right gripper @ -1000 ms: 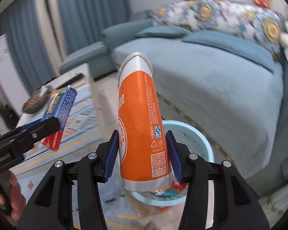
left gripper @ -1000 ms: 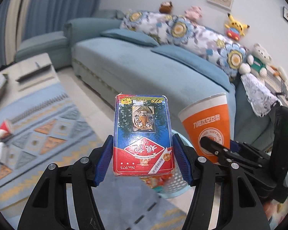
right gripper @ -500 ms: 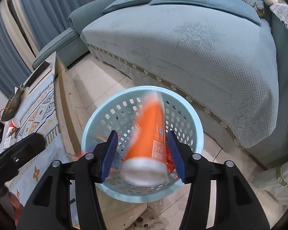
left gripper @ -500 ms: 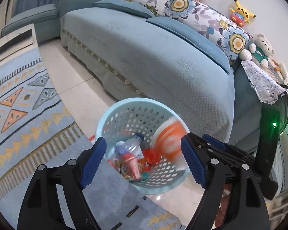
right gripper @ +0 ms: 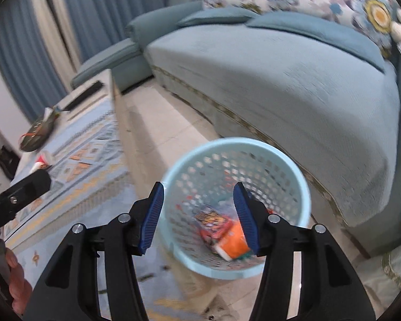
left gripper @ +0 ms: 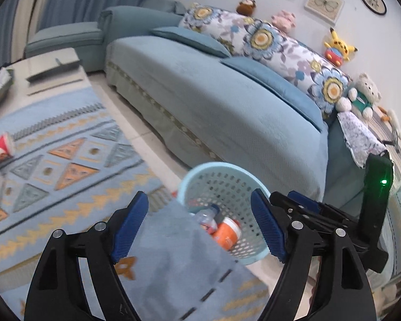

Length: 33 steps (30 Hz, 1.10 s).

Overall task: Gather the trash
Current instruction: 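Move both open tools back to the rug toward the white milk box, then grasp the white milk box with left tool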

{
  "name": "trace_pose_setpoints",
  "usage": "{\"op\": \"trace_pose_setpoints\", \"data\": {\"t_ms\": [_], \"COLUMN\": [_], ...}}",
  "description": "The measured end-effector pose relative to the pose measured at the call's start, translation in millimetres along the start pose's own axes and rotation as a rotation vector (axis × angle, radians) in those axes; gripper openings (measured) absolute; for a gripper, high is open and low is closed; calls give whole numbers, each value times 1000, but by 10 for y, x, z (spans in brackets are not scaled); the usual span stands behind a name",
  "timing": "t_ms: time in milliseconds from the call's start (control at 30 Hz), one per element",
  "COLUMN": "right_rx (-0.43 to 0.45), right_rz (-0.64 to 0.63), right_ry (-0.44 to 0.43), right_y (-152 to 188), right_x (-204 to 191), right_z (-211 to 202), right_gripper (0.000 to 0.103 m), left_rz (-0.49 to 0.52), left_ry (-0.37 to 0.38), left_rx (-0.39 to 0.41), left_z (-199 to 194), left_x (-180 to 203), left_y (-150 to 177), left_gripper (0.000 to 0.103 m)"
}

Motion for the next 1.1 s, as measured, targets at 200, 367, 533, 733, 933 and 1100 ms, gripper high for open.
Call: {"op": "trace_pose_setpoints", "data": {"t_ms": [200,367,533,733,933,1100], "right_rx": [51,46,46,14,-3,5], "right_rz": [-147,-214,-261,-280,-303,-306], "right_ry": [-57,-135,-155,-163,-169,-188], "right_y": [-18,31,155,368,525,554], "right_x": [-763,-1479,-2004,-2289,-2352,-2357], "right_z": [-121,10,349,790,1001,1012], "right_gripper": [50,50,50,50,51,51], "left_rz": [-34,-143,-305,-491,-692,-790], "left_ry": [-80,-193,-377,-465,-501,-508], "left_rx": [53,97,142,152,160,157], "left_z": [-454,-839,-1189,-1276,-1126,-911], "left_x": [-483,-1203,-2221,-3138,-3798,-4019], "left_y": [-84,-58,63,139,162,112], "left_gripper": [76,78,78,78,78,78]}}
Point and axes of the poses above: each gripper's, at about its wrist camera, not at the fingertips, and z roughly the way its jaws point, x to its right, y to its underside, the point moved 7 cm from there along z, roughly the way its jaws point, and after that the axes turned 2 degrees about z, right-handed, at the moved point
